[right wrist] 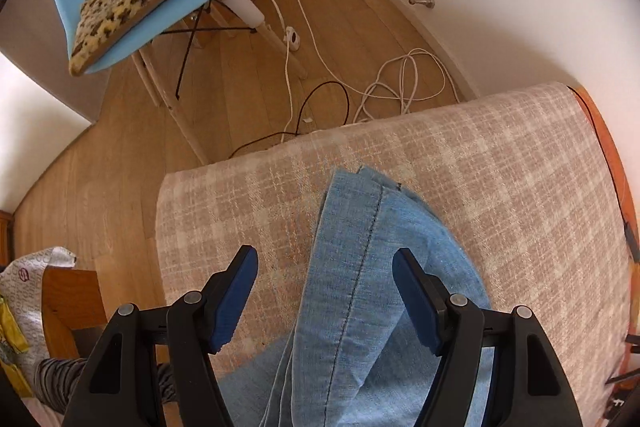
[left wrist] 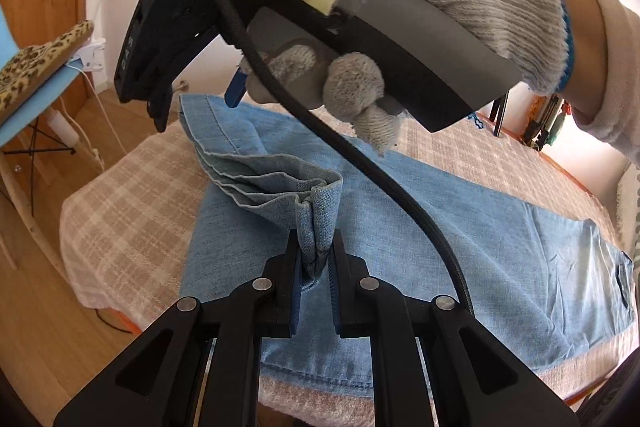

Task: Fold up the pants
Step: 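Lift the hem with the left gripper while the right gripper grasps the jeans beside it, then carry the held hem end over toward the waistband with both grippers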

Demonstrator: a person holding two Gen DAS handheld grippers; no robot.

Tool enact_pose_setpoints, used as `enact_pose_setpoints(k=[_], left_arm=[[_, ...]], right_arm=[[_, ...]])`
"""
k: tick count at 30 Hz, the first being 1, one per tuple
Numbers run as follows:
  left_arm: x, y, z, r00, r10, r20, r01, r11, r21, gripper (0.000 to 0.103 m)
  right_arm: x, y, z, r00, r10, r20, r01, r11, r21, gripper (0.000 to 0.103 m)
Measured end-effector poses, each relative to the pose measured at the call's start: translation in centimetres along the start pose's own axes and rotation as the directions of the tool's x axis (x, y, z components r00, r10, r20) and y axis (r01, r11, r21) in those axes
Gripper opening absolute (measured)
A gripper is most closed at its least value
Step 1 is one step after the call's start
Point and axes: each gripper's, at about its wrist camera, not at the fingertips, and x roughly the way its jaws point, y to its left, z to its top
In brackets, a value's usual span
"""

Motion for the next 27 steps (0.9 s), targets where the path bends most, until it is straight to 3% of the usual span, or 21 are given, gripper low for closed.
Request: enact_pose_setpoints(k=[5, 12, 14, 22, 25, 27], left_arm=[[0.0, -0.3, -0.2, 1.000, 0.003, -0.001, -0.003, 1.000, 0.009, 0.010], [0.3, -0.8, -0.5, 1.000, 0.014, -0.007, -0.014, 0.999, 0.029, 0.010], [0.4, -0.8, -0.5, 1.000, 0.015, -0.010, -0.015, 0.999, 0.029, 0.010], [-0.6, -2.0, -0.1, 1.000, -0.001, 0.025, -0.001, 0.998, 0.069, 0.010], [-1.4, -2.8, 0.2, 0.999, -0.030, 0.040, 0.027, 0.996, 0.085, 0.010], [-1.9, -3.9, 0.0, 0.998, -0.050, 0.050, 0.044, 0.993, 0.111, 0.010]], right_arm=[[2.9, 1.6, 0.2, 0.988, -0.133, -0.083, 0.125, 0.988, -0.088, 0.067], [3.9, 2.0, -0.3, 0.979, -0.177, -0.097, 0.162, 0.976, -0.143, 0.056], [3.5, 2.0, -1.2, 0.979, -0.189, -0.075, 0.175, 0.971, -0.166, 0.031], [-1.2, -2.6, -4.0, 0.996, -0.050, 0.072, 0.049, 0.998, 0.027, 0.009], [-6.0, -7.4, -7.7, 0.977, 0.041, 0.208, -0.083, 0.977, 0.196, 0.007], [-7.1, -8.6, -8.9, 0.969, 0.058, 0.242, -0.115, 0.967, 0.227, 0.007]])
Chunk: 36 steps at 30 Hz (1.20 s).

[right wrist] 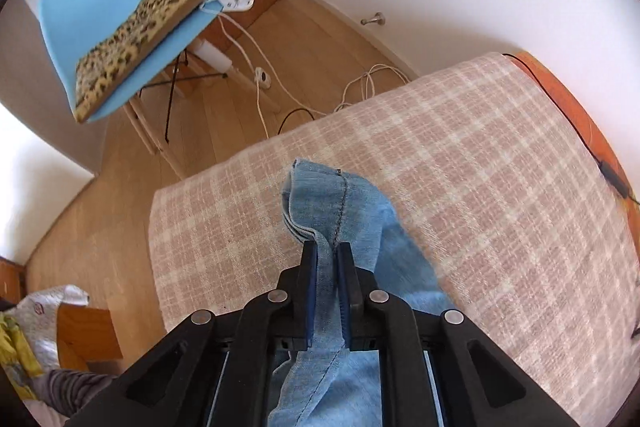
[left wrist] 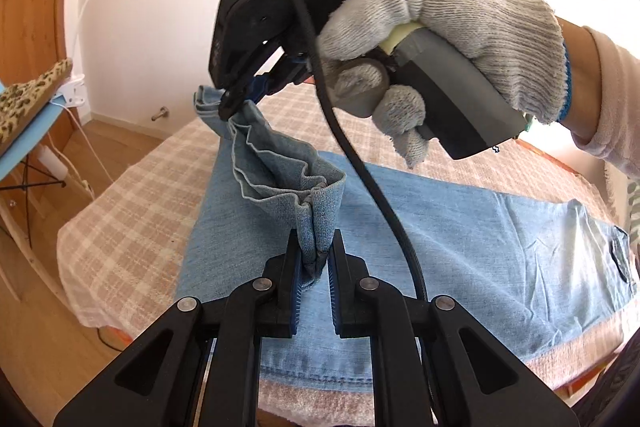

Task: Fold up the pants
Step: 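Carry the held hem end over toward the waistband with both grippers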

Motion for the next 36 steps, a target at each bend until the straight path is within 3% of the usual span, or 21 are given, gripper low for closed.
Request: enact_pose_setpoints(k=[2, 6, 9, 11, 12, 13, 14, 19, 22, 26, 30, 31, 32, 35, 36], left_arm=[[-0.3, -1.3, 0.0, 1.000, -0.029, 0.002, 0.029, 0.999, 0.023, 0.010], [-0.8, -3.7, -0.6, 0.997, -0.078, -0.005, 0.079, 0.992, 0.094, 0.010], [-0.1, -5.4, -1.3, 0.994, -0.101, -0.037, 0.105, 0.985, 0.137, 0.010], [0.4, -6.1, -1.9, 0.993, -0.102, -0.059, 0.110, 0.982, 0.152, 0.010], [0.7, -6.4, -2.1, 0.992, -0.103, -0.073, 0.113, 0.981, 0.160, 0.010], [1.0, -6.6, -2.4, 0.992, -0.100, -0.082, 0.112, 0.980, 0.167, 0.010], [1.3, -6.7, -2.5, 0.991, -0.098, -0.088, 0.112, 0.979, 0.173, 0.010], [1.6, -6.3, -2.3, 0.991, -0.099, -0.091, 0.113, 0.980, 0.166, 0.010], [1.0, -5.7, -1.5, 0.992, -0.109, -0.068, 0.118, 0.984, 0.137, 0.010], [-0.4, -5.8, -1.4, 0.993, -0.111, -0.028, 0.114, 0.983, 0.147, 0.010], [-0.8, -6.5, -1.8, 0.993, -0.115, -0.034, 0.119, 0.979, 0.166, 0.010], [-0.8, -6.5, -2.0, 0.992, -0.118, -0.037, 0.123, 0.978, 0.167, 0.010], [-0.8, -6.6, -2.0, 0.992, -0.118, -0.040, 0.123, 0.978, 0.170, 0.010], [-0.7, -6.5, -2.0, 0.991, -0.125, -0.040, 0.130, 0.978, 0.163, 0.010], [-0.9, -6.5, -1.8, 0.991, -0.128, -0.034, 0.132, 0.978, 0.160, 0.010]], right_arm=[[-3.8, -4.3, -2.5, 0.993, 0.067, 0.094, -0.079, 0.989, 0.123, 0.006], [-5.6, -8.6, -6.5, 0.984, 0.093, 0.152, -0.130, 0.958, 0.255, 0.005], [-5.7, -12.9, -11.7, 0.965, 0.139, 0.224, -0.219, 0.893, 0.392, 0.005], [-5.3, -14.6, -13.6, 0.950, 0.167, 0.262, -0.273, 0.853, 0.445, 0.012], [-5.3, -14.6, -13.6, 0.950, 0.167, 0.262, -0.273, 0.853, 0.445, 0.016], [-4.9, -15.2, -14.4, 0.945, 0.187, 0.267, -0.297, 0.832, 0.468, 0.031], [-4.4, -15.9, -15.3, 0.938, 0.201, 0.281, -0.321, 0.806, 0.496, 0.040], [-3.8, -15.9, -15.6, 0.951, 0.187, 0.245, -0.290, 0.812, 0.507, 0.054], [-3.2, -15.5, -15.2, 0.958, 0.190, 0.216, -0.276, 0.818, 0.505, 0.054], [-1.9, -15.2, -14.0, 0.964, 0.196, 0.178, -0.260, 0.824, 0.503, 0.066], [-0.7, -15.0, -12.9, 0.969, 0.183, 0.166, -0.244, 0.822, 0.515, 0.061], [-0.7, -15.0, -12.9, 0.969, 0.183, 0.166, -0.244, 0.822, 0.515, 0.050], [-0.6, -14.5, -12.5, 0.976, 0.153, 0.157, -0.213, 0.837, 0.505, 0.032], [-1.3, -14.2, -12.7, 0.978, 0.126, 0.168, -0.194, 0.848, 0.493, 0.011], [-1.6, -14.2, -12.8, 0.976, 0.124, 0.182, -0.199, 0.847, 0.493, 0.009]])
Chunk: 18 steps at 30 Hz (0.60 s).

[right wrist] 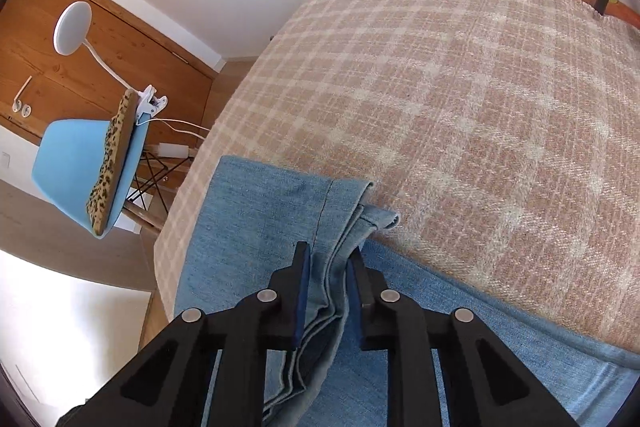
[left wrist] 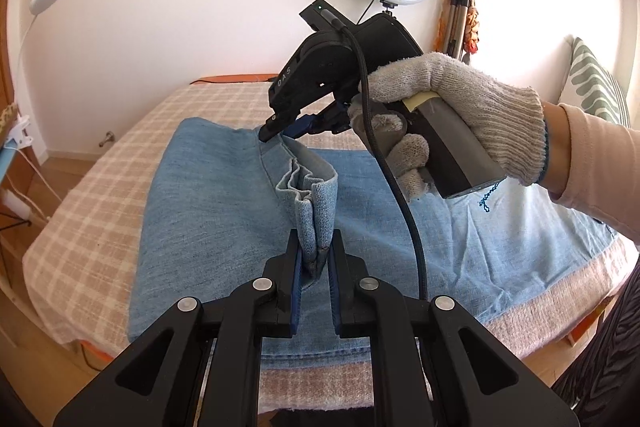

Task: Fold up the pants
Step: 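Carry the held hem end over toward the waistband with both grippers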

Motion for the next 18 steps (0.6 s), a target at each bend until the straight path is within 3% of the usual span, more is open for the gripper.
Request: enact_pose_setpoints(k=[3, 4, 5, 7, 8, 15, 16, 17, 18], left_arm=[[-0.6, 0.0, 0.1, 1.000, 0.001, 0.019, -0.001, 1.000, 0.001, 0.010], [-0.7, 0.0, 0.1, 1.000, -0.002, 0.021, 0.002, 1.000, -0.003, 0.010], [-0.7, 0.1, 0.1, 1.000, -0.004, 0.022, 0.004, 1.000, -0.007, 0.010], [-0.8, 0.3, 0.2, 1.000, -0.009, 0.020, 0.009, 1.000, -0.022, 0.010], [-0.8, 0.4, 0.2, 1.000, -0.018, 0.016, 0.019, 0.999, -0.037, 0.010], [-1.0, -0.2, 0.2, 0.999, -0.043, 0.012, 0.044, 0.999, -0.032, 0.010], [-1.0, -0.3, 0.3, 0.999, -0.042, 0.013, 0.042, 0.999, -0.025, 0.010], [-1.0, -0.4, 0.3, 0.999, -0.040, 0.014, 0.041, 0.999, -0.021, 0.010], [-1.0, -0.5, 0.3, 0.999, -0.041, 0.011, 0.041, 0.999, -0.017, 0.010]], right_arm=[[-1.1, -0.7, -0.2, 1.000, 0.018, 0.024, -0.018, 1.000, 0.018, 0.010], [-1.3, -1.1, -0.4, 1.000, 0.000, 0.020, 0.000, 0.999, 0.032, 0.016], [-1.4, -1.4, -0.5, 1.000, -0.011, 0.011, 0.010, 0.999, 0.047, 0.032], [-1.6, -1.9, -1.0, 1.000, -0.014, 0.011, 0.013, 0.999, 0.053, 0.045], [-1.7, -2.1, -1.2, 1.000, -0.008, 0.007, 0.007, 0.999, 0.053, 0.045], [0.1, -2.3, -1.5, 0.999, 0.045, -0.011, -0.044, 0.995, 0.088, 0.044], [0.4, -2.2, -1.5, 0.999, 0.041, -0.006, -0.040, 0.995, 0.091, 0.040], [0.5, -1.9, -1.5, 1.000, 0.030, 0.002, -0.030, 0.996, 0.087, 0.022], [0.5, -1.7, -1.5, 1.000, 0.018, 0.011, -0.018, 0.996, 0.082, 0.015]])
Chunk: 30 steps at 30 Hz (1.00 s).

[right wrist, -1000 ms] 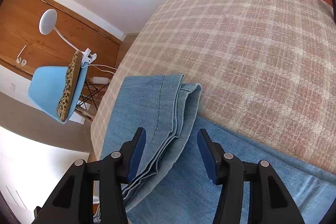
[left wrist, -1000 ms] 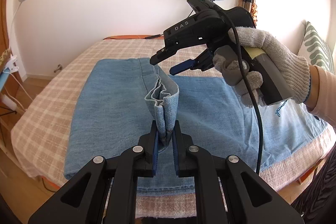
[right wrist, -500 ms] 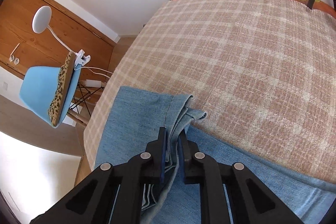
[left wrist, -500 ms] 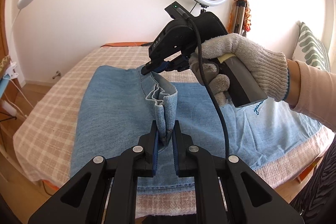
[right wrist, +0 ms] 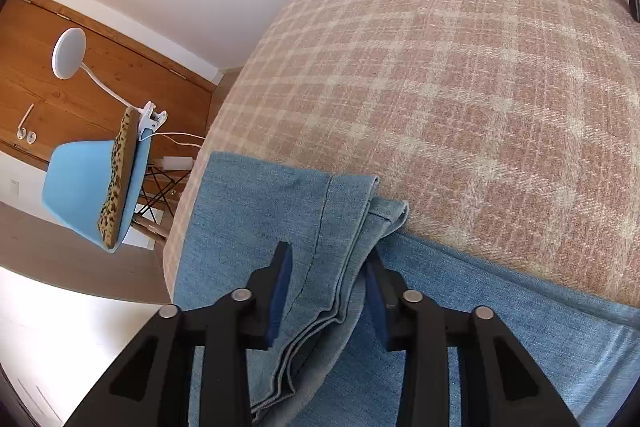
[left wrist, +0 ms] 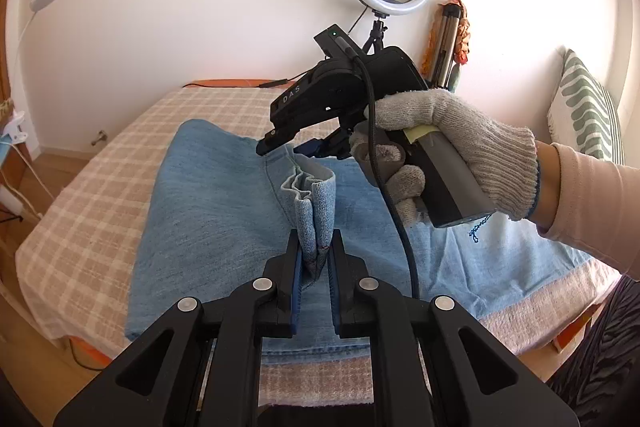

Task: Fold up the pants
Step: 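Carry the held hem end over toward the waistband with both grippers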

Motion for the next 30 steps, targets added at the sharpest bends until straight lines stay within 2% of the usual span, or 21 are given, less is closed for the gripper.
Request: enact_pose_setpoints(k=[2, 8, 14, 23, 30], left_arm=[[0.0, 0.0, 0.0, 1.000, -0.001, -0.002, 0.001, 1.000, -0.003, 0.010], [-0.1, -1.7, 0.7, 0.999, -0.043, 0.005, 0.043, 0.999, 0.028, 0.010], [0.2, -6.6, 1.6, 0.989, -0.145, -0.001, 0.144, 0.985, 0.093, 0.010], [0.4, -13.7, 1.8, 0.951, -0.305, -0.049, 0.309, 0.940, 0.144, 0.010], [0.5, -19.5, 1.1, 0.919, -0.385, -0.081, 0.394, 0.891, 0.225, 0.010]], right_arm=[[-0.7, 0.5, -0.2, 1.000, -0.004, 0.029, 0.005, 1.000, -0.020, 0.007], [-6.8, 0.7, -0.6, 0.984, -0.061, 0.167, 0.075, 0.994, -0.079, 0.005], [-13.5, -1.1, -1.7, 0.956, -0.148, 0.254, 0.175, 0.980, -0.090, 0.005], [-21.6, -6.8, -5.1, 0.920, -0.242, 0.309, 0.257, 0.966, -0.008, 0.005], [-26.8, -11.0, -8.2, 0.889, -0.308, 0.338, 0.307, 0.950, 0.059, 0.005]])
